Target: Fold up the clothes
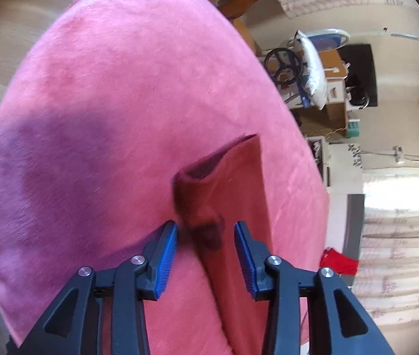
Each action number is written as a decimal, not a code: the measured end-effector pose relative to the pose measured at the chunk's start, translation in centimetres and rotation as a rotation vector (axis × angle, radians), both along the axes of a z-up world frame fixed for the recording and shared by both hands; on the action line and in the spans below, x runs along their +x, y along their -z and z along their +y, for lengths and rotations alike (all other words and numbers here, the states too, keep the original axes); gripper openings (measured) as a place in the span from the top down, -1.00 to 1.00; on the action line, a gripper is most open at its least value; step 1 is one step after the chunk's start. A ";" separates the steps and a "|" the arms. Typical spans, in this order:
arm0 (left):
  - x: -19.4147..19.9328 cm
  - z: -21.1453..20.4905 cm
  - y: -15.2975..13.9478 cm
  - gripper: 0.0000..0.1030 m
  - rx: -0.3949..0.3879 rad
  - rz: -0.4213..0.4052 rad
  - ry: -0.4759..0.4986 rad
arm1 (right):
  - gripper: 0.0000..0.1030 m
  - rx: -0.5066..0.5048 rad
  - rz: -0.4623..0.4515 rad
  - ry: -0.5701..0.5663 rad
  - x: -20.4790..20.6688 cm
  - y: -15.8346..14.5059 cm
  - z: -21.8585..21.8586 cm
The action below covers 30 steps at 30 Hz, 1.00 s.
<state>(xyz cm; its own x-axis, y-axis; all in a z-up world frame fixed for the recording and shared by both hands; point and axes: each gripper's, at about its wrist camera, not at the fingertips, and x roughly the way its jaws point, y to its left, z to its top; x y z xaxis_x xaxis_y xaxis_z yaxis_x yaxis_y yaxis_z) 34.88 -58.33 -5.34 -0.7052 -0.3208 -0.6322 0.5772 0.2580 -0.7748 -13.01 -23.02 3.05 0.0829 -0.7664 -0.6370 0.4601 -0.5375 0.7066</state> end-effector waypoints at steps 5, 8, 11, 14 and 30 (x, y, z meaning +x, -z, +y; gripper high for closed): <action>-0.6 -1.2 0.7 0.34 -0.023 0.152 -0.045 | 0.10 0.006 0.023 0.024 0.1 0.0 1.3; -0.6 -1.1 1.9 0.92 0.005 0.142 -0.072 | 0.10 -0.007 0.013 0.067 -1.0 0.2 1.8; -0.9 -0.8 1.3 0.93 -0.058 0.182 -0.071 | 0.10 -0.029 -0.036 0.071 -2.2 0.9 1.0; -2.0 -0.8 -1.3 0.93 -0.173 0.210 -0.030 | 0.12 0.014 -0.117 0.094 -3.2 3.4 0.1; -33.5 17.3 -20.9 0.92 -0.598 0.409 0.874 | 0.19 -0.237 -0.208 0.408 -0.8 -0.1 24.3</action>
